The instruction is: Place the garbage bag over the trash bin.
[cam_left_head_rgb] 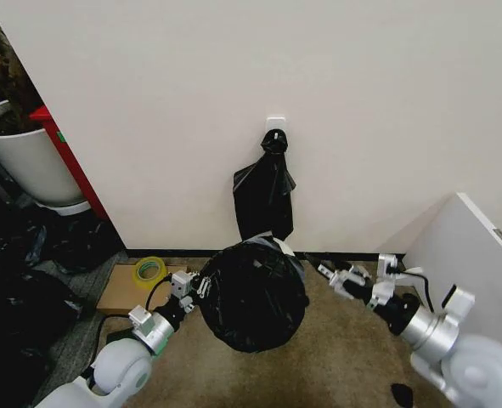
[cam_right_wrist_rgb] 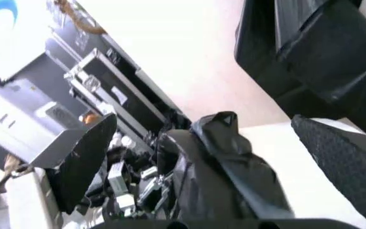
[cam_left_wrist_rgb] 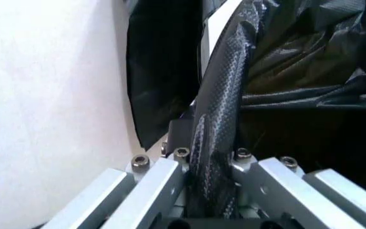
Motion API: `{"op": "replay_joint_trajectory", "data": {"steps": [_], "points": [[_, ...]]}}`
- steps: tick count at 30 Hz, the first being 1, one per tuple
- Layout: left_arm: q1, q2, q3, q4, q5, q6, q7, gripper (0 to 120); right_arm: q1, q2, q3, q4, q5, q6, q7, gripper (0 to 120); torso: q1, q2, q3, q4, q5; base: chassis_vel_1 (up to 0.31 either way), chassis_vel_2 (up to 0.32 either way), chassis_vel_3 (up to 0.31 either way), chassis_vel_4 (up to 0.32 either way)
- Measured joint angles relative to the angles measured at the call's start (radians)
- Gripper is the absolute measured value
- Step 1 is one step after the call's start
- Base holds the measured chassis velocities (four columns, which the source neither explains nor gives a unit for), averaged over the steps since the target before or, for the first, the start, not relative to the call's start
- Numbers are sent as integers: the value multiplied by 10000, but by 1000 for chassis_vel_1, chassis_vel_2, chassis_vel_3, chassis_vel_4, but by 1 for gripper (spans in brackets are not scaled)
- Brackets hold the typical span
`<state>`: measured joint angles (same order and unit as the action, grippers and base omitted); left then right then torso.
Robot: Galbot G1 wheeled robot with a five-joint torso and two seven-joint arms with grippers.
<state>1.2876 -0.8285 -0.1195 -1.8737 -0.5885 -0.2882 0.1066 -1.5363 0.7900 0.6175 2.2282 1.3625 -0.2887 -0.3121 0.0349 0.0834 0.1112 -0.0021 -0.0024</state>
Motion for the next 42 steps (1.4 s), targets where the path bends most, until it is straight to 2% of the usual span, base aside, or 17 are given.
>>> {"op": "replay_joint_trajectory", "data": {"steps": [2, 8, 15, 26, 29, 30, 34, 36, 38, 42], "points": [[3, 19, 0, 198, 243, -275, 167, 1, 526, -398, -325, -291, 0, -211, -59, 100, 1, 0, 0, 0, 0, 0, 0, 0, 0], [-163, 109, 261, 320, 512, -450, 341, 1, 1176, -713, -1158, -732, -943, -453, 31, 100, 1, 0, 0, -2, 1, 0, 0, 0, 0], [-181, 229, 333, 172, 398, -444, 354, 1, 1382, -790, -1615, -903, -1383, -527, 19, 86, 1, 0, 0, -2, 0, 0, 0, 0, 0], [-186, 236, 392, 4, 288, -337, 354, 1, 1404, -732, -1831, -921, -1521, -550, -36, 83, 1, 0, 0, -2, -1, 0, 0, 0, 0], [-211, 249, 407, -46, 272, -300, 336, 1, 1386, -696, -1841, -935, -1354, -544, -36, 67, -1, 0, 0, -1, -1, 0, 0, 0, 0], [-211, 249, 407, -46, 272, -300, 336, 1, 1386, -696, -1841, -935, -1354, -544, -36, 67, -1, 0, 0, -1, -1, 0, 0, 0, 0], [-202, 282, 407, -88, 258, -290, 330, 1, 1375, -666, -1789, -916, -1062, -501, -6, 50, -1, 0, 0, -2, 0, 0, 0, 0, 0], [-201, 288, 406, -93, 256, -290, 338, 1, 1373, -663, -1760, -915, -1026, -490, 14, 48, 0, 0, 0, 0, -1, 0, 0, 0, 0], [-200, 289, 407, -98, 248, -290, 345, 1, 1365, -661, -1708, -894, -962, -475, 15, 48, 0, 0, 0, -1, -1, 0, 0, 0, 0], [-223, 260, 408, -51, 206, -260, 302, 1, 1322, -674, -1553, -857, -737, -404, -33, 69, -1, 0, 0, -1, -2, 0, 0, 0, 0]]}}
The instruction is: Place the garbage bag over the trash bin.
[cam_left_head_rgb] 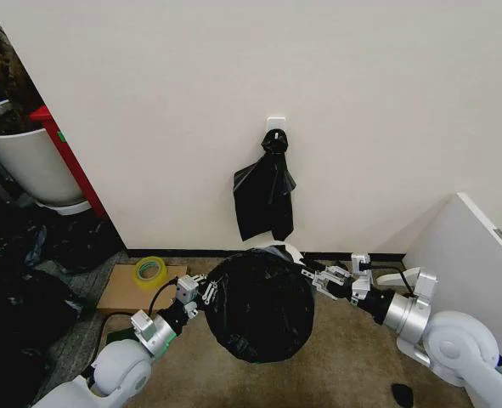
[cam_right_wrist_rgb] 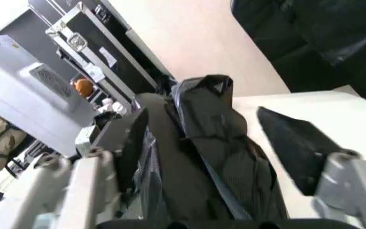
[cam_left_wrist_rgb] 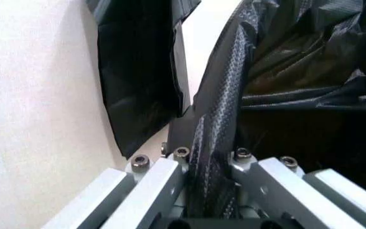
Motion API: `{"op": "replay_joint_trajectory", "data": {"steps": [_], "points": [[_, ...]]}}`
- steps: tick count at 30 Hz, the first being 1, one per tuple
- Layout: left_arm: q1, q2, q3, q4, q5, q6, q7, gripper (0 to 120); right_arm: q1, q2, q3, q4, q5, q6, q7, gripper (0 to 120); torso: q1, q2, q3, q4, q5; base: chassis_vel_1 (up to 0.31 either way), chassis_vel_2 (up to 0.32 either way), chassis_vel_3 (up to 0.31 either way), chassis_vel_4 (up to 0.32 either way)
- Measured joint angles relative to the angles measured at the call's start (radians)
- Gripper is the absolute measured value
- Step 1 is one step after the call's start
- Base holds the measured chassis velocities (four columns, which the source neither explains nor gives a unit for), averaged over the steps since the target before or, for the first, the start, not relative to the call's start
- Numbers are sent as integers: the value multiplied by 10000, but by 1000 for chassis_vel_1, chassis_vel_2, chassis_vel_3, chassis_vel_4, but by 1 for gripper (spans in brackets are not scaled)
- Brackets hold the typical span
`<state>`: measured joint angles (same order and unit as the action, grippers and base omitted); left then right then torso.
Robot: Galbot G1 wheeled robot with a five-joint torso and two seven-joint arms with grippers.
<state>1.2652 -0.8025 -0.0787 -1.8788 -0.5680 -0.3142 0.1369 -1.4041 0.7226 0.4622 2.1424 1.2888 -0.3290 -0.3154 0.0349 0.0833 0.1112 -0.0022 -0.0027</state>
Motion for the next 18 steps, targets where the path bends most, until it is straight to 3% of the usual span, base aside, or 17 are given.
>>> {"op": "replay_joint_trajectory", "data": {"steps": [8, 12, 14, 16, 18], "points": [[-30, -12, 21, 9, -34, 48, -21, 1, 13, -55, 5, -38, -28, -7, -66, 92, 0, 0, 0, 0, 2, 0, 0, 0, 0], [-50, -20, 31, -33, -137, 76, -37, 1, 54, -20, -54, -96, -116, 15, -99, 81, 0, 0, 0, 0, 2, 0, 0, 0, 0], [-50, -45, 41, -80, -188, 97, -52, 1, 95, 22, -79, -131, -147, 37, -115, 68, 0, 0, 0, -1, 1, 0, 0, 0, 0], [-50, -45, 41, -80, -188, 97, -52, 1, 95, 22, -79, -131, -147, 37, -115, 68, 0, 0, 0, -1, 1, 0, 0, 0, 0], [-54, -57, 56, -106, -193, 113, -56, 1, 103, 22, -113, -142, -180, 52, -115, 56, 0, 0, 0, 0, 1, 0, 0, 0, 0]]}}
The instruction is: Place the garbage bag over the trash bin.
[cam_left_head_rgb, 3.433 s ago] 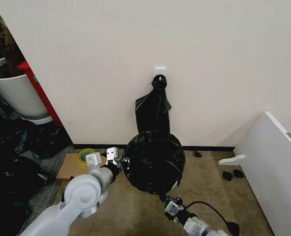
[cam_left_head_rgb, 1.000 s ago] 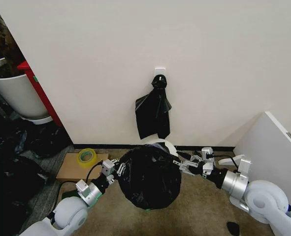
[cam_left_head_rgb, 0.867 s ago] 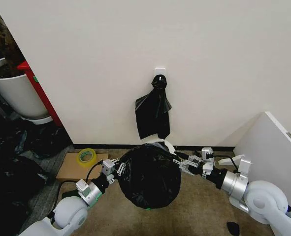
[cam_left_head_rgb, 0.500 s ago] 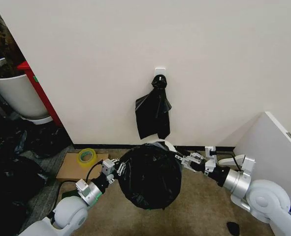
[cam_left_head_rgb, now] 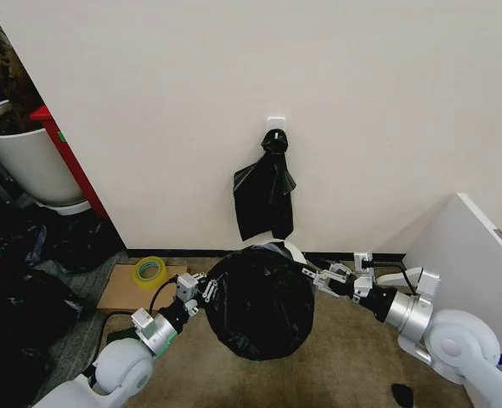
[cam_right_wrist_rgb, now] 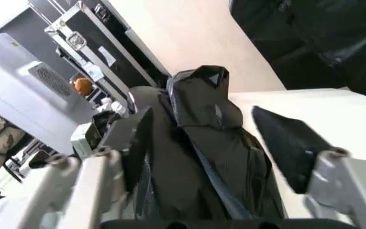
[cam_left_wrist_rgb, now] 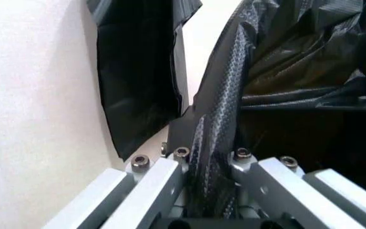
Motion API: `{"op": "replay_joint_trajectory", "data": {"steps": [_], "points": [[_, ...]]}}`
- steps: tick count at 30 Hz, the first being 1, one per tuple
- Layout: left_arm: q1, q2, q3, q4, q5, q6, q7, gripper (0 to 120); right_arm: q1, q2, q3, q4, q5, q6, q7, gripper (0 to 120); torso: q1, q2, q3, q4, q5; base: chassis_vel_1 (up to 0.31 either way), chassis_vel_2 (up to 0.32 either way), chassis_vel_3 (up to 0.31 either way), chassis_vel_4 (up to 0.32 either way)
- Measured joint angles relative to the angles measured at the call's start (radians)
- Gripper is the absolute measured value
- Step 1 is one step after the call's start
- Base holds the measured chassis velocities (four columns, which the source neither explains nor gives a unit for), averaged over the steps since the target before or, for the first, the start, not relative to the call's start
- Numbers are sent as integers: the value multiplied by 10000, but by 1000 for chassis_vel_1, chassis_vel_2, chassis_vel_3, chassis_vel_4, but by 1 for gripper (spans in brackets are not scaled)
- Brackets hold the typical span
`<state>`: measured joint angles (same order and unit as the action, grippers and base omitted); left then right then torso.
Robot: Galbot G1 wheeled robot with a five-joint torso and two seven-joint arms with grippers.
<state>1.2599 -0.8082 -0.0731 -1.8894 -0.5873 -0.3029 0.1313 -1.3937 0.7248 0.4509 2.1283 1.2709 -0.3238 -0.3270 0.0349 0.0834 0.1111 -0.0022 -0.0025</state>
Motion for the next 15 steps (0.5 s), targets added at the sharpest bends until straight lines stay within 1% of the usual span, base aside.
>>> {"op": "replay_joint_trajectory", "data": {"steps": [2, 3, 5, 6, 11, 12, 13, 14, 15], "points": [[-5, 2, 4, -15, 0, 7, 0, 1, -18, -6, -6, 0, -72, 21, -11, 47, 0, 0, 0, 0, 0, 0, 0, 0, 0], [-5, 2, 4, -15, 0, 7, 0, 1, -18, -6, -6, 0, -72, 21, -11, 47, 0, 0, 0, 0, 0, 0, 0, 0, 0], [-8, 9, 7, -30, -2, 16, 0, 1, -31, -9, -9, 4, -146, 28, -28, 35, 0, 0, 0, -1, 0, 0, 0, 0, 0], [-8, 9, 7, -30, -2, 16, 0, 1, -31, -9, -9, 4, -146, 28, -28, 35, 0, 0, 0, -1, 0, 0, 0, 0, 0], [-11, 9, 7, -93, -9, 35, -1, 1, -28, -14, -5, 15, -171, 28, -43, 15, 0, 0, 0, 0, 0, 0, 0, 0, 0], [-11, 9, 7, -93, -9, 35, -1, 1, -28, -14, -5, 15, -171, 28, -43, 15, 0, 0, 0, 0, 0, 0, 0, 0, 0], [-9, 10, 7, -106, -9, 43, -1, 1, -27, -14, -3, 15, -179, 27, -45, 12, 0, 0, 0, 0, 0, 0, 0, 0, 0], [-4, 10, 7, -121, -8, 53, -1, 1, -21, -14, -3, 15, -210, 24, -59, 5, 0, 0, 0, 0, 0, 0, 0, 0, 0], [0, 10, 7, -126, -9, 55, -1, 1, -16, -14, -3, 15, -235, 24, -74, 2, 0, 0, 0, 0, 0, 0, 0, 0, 0]]}}
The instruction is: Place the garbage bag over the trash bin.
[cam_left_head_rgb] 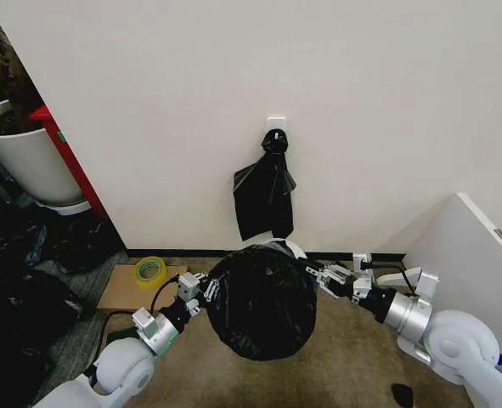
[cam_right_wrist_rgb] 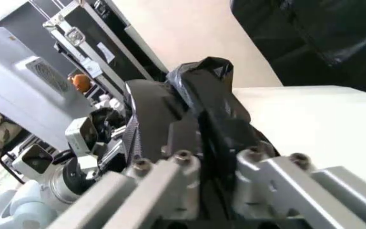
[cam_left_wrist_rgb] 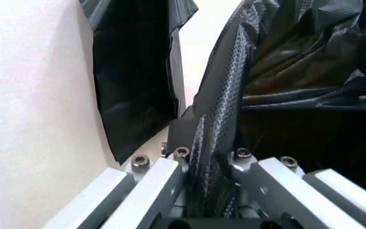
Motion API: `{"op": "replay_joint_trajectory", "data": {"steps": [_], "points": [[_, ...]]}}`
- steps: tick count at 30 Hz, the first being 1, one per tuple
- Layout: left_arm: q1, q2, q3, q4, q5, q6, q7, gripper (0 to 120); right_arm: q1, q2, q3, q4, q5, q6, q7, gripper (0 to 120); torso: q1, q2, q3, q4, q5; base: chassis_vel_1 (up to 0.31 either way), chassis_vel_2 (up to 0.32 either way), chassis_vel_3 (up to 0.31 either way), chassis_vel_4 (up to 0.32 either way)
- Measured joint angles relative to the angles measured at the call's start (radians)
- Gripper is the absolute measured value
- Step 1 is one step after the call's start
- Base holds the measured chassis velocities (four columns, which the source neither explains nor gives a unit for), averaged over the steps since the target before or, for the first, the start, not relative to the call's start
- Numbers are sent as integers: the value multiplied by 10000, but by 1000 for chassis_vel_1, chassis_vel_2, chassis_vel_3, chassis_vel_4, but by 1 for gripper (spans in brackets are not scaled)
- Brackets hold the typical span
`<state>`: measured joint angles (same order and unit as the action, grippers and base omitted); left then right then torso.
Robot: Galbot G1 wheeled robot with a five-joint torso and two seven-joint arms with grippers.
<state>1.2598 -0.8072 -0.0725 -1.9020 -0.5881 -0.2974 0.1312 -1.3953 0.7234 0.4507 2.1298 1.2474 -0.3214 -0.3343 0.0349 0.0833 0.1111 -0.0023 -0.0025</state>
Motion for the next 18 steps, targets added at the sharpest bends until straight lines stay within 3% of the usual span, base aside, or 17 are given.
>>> {"op": "replay_joint_trajectory", "data": {"steps": [10, 18], "points": [[70, 41, -9, -110, 25, 5, 53, 1, 335, 64, -156, -132, -78, 1, 144, 0, 0, 0, 0, 0, 0, 0, 0, 0, 0], [260, 122, -23, -363, 153, -73, 213, 1, 1761, 63, -1205, -1253, -558, -5, 336, 0, 0, 0, 1, 1, 0, 0, 0, 0, 0]]}}
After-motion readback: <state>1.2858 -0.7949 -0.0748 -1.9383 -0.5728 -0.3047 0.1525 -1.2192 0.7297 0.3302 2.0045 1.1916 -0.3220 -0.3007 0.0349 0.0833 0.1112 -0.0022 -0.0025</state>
